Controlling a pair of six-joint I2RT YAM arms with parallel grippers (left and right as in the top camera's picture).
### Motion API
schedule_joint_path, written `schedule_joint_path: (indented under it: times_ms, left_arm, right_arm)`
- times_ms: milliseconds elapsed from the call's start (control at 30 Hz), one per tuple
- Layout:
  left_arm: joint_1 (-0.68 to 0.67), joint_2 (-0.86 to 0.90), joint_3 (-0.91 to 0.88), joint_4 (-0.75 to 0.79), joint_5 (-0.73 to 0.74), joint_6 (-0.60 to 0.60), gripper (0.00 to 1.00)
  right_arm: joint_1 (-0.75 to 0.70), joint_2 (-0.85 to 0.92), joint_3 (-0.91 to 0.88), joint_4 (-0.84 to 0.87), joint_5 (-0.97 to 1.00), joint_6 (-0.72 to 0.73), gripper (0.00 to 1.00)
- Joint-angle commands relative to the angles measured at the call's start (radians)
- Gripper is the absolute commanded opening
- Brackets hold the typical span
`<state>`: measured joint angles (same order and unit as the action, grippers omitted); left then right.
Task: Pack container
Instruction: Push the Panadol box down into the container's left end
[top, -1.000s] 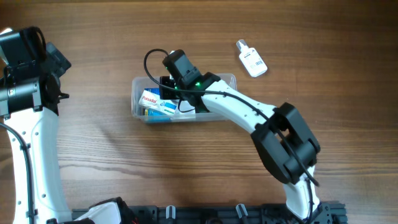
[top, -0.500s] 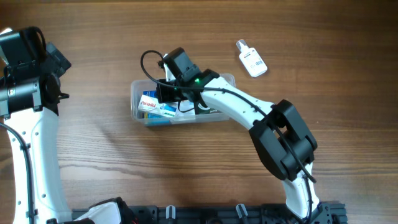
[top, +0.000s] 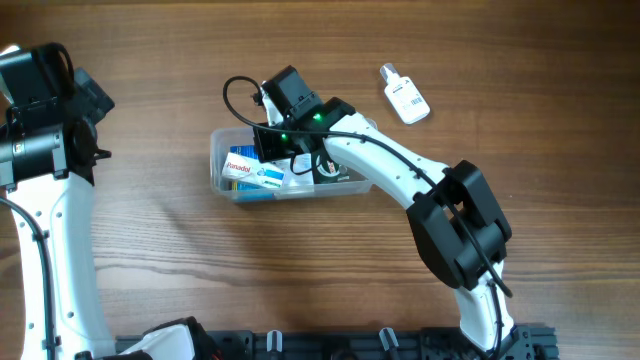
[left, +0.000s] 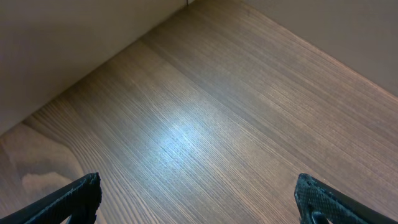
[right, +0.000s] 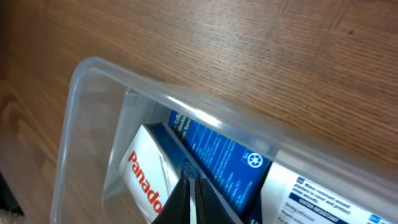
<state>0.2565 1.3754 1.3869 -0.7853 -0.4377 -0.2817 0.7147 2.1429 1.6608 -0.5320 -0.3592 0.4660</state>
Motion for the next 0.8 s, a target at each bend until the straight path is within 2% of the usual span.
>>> schedule_joint_path:
  times_ms: [0, 767]
  left_arm:
    - [0.005, -0.005, 0.005, 0.003, -0.013, 0.016, 1.00]
    - [0.005, -0.005, 0.005, 0.003, -0.013, 0.016, 1.00]
  right_arm:
    - [0.016, 0.010, 0.018, 0.006, 0.061, -0.011, 0.04]
    - [0.030, 0.042, 0.017, -0.016, 0.021, -0.024, 0.04]
